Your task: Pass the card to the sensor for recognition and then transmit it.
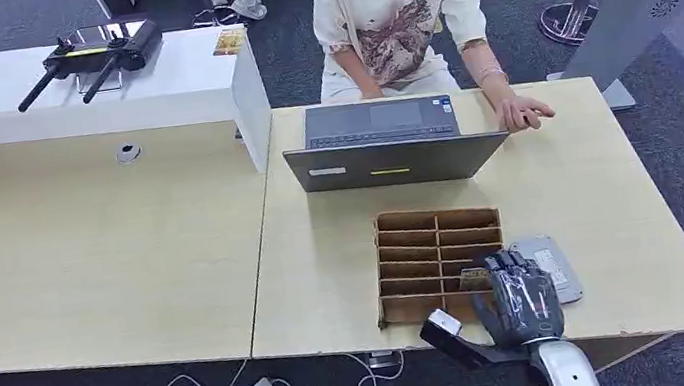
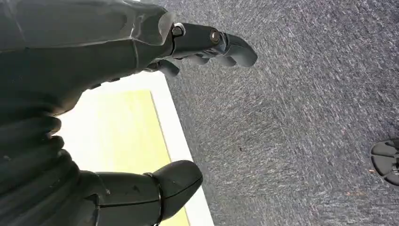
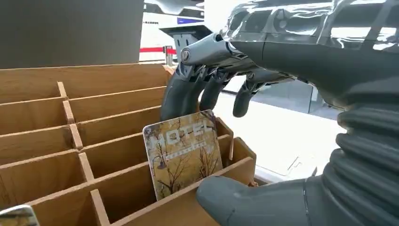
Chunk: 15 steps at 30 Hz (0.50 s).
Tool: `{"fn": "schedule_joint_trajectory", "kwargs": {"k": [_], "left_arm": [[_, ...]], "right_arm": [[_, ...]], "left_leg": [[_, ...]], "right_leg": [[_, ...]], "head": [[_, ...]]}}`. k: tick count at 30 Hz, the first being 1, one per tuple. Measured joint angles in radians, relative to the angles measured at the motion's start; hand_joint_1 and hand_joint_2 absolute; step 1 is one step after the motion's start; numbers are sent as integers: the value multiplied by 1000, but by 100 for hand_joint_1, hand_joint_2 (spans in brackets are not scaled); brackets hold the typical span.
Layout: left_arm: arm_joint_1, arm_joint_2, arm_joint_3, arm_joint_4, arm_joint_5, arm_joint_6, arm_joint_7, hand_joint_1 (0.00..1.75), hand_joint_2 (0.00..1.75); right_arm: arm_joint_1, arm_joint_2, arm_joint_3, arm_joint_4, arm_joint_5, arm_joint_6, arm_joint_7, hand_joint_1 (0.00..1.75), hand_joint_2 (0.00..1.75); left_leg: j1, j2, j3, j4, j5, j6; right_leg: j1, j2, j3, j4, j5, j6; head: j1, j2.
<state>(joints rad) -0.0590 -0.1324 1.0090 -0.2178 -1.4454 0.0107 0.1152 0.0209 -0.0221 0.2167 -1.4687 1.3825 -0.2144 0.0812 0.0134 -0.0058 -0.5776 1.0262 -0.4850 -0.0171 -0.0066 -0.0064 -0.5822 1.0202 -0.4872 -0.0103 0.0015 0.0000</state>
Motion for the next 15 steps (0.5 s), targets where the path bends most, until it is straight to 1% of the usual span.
{"fn": "schedule_joint_trajectory", "kwargs": {"k": [11, 12, 15], "left_arm": [[0, 0, 0, 0, 0, 0, 0, 0, 175], [0, 0, 0, 0, 0, 0, 1, 0, 175], [0, 0, 0, 0, 0, 0, 2, 0, 175]], "right_arm": [[-1, 2, 0, -13, 0, -1, -8, 80, 175], [-1, 3, 0, -14, 0, -1, -10, 77, 175], [-2, 6, 0, -19, 0, -1, -11, 80, 175]], "left_leg": [[0, 0, 0, 0, 0, 0], [0, 0, 0, 0, 0, 0], [0, 0, 0, 0, 0, 0]], "right_leg": [[0, 0, 0, 0, 0, 0], [0, 0, 0, 0, 0, 0], [0, 0, 0, 0, 0, 0]], "head": [[0, 0], [0, 0], [0, 0]]}}
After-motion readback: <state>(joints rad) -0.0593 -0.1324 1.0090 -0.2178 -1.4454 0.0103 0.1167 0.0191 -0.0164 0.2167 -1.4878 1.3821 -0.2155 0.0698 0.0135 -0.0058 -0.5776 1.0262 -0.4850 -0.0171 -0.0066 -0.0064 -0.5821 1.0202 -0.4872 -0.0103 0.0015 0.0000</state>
